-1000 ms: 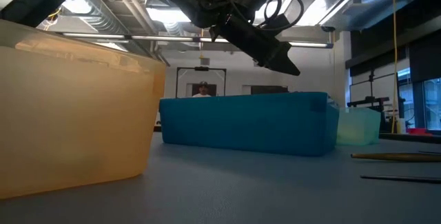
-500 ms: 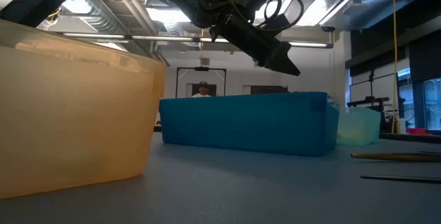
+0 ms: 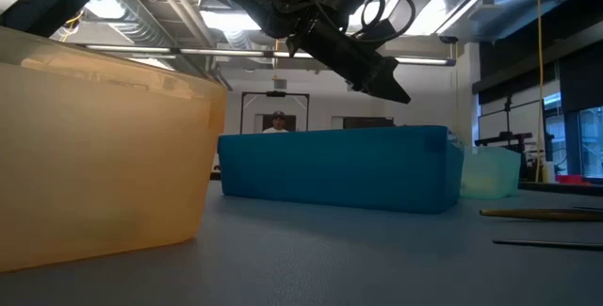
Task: Sort silverware by color (type)
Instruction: Put the left blue knife into the orange bin
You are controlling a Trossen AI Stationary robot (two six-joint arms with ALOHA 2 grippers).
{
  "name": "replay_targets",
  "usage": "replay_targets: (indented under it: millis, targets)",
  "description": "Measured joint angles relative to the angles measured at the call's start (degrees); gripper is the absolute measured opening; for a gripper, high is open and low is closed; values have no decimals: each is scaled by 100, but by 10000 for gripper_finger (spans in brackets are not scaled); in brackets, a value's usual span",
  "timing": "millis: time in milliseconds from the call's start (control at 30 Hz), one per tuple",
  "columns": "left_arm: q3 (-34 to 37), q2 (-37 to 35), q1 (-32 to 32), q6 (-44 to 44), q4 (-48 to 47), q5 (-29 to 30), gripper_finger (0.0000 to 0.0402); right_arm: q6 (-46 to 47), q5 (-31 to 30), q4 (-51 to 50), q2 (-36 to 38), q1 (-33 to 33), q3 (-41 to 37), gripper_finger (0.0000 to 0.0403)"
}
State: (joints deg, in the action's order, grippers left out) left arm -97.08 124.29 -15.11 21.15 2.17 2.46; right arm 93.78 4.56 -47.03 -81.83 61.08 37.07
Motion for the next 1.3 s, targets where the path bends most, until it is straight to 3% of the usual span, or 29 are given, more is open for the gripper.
replay_targets:
  millis: [133, 467, 700, 1300]
  targets:
    - [0, 0, 0, 0, 0, 0, 96, -108, 39, 39, -2, 0, -1, 182]
    - [0, 0, 19, 0, 0, 0, 96, -119, -8, 95, -12, 2, -2, 67]
    - [0, 0, 30, 2, 0, 0, 96, -91, -76, 90, -12, 2, -5, 13]
    - [0, -42, 33, 2, -21, -2, 96, -132, -201, -161, -26, 7, 244, 7]
